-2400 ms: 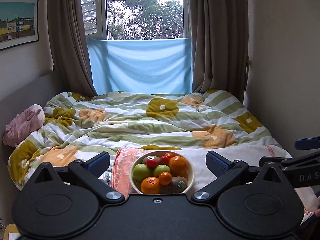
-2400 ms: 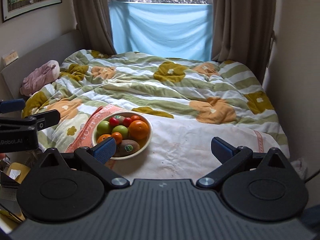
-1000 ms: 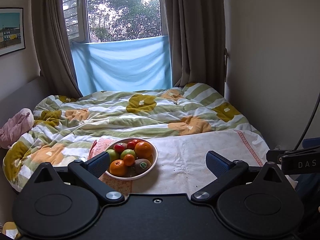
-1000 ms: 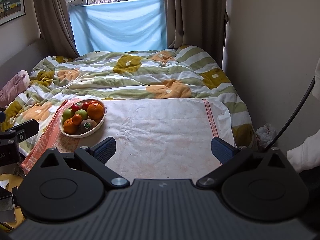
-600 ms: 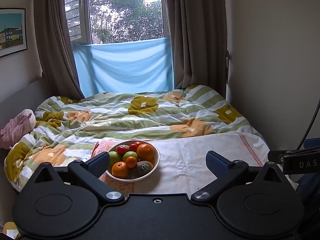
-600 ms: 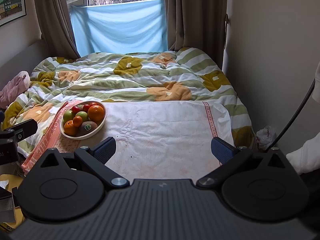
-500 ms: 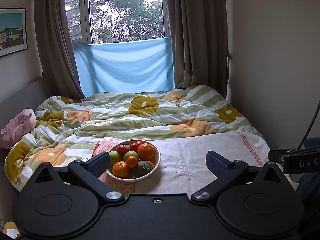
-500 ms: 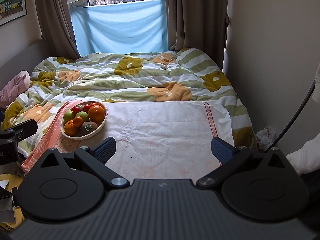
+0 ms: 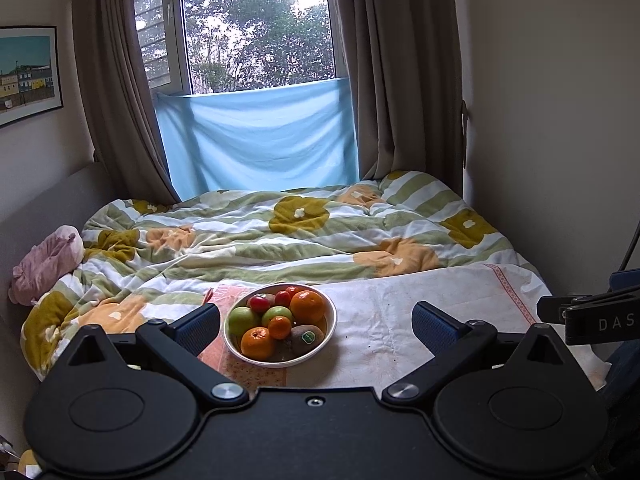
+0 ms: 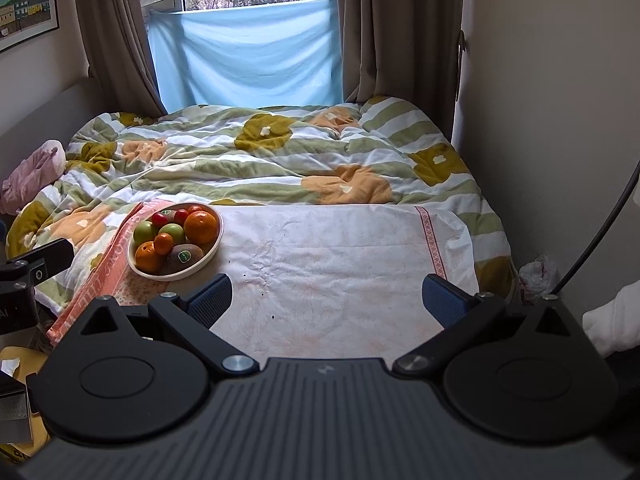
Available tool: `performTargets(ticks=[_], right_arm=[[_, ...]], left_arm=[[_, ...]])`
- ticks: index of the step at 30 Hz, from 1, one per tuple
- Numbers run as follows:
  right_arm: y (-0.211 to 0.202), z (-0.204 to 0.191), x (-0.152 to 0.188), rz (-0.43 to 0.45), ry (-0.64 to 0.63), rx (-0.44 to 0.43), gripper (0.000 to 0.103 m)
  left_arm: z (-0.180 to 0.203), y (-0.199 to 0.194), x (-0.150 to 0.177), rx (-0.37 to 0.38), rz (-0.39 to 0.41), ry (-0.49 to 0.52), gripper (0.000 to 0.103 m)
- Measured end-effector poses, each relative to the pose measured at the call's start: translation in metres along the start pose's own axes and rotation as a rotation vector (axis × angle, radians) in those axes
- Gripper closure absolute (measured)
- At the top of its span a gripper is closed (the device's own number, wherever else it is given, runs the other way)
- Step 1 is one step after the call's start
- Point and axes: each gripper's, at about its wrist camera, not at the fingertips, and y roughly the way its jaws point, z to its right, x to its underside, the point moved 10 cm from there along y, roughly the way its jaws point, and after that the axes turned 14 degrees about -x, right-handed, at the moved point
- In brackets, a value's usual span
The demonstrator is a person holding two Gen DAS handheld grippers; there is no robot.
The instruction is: Organize fruits
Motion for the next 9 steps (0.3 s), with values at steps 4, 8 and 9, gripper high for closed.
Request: performTargets(ticks=[4,8,9], right_arm=[[0.002,-0.003,-0.001,0.002,-0.002,0.002,0.0],[0.002,-0.003,-0.001,0.001,-0.003,0.002,0.0],[0.003,-0.003,-0.001,-0.001,-0.004,0.004,0.0]], left_arm=[[-0.002,0.002,0.0,0.006,0.003,-0.004,0.0],[-0.006,0.009,0.001,0.056,-0.021,-0.053,0.0],[-0.007,0.01,0.001,0.057,-0.024,-0.056,0.0]])
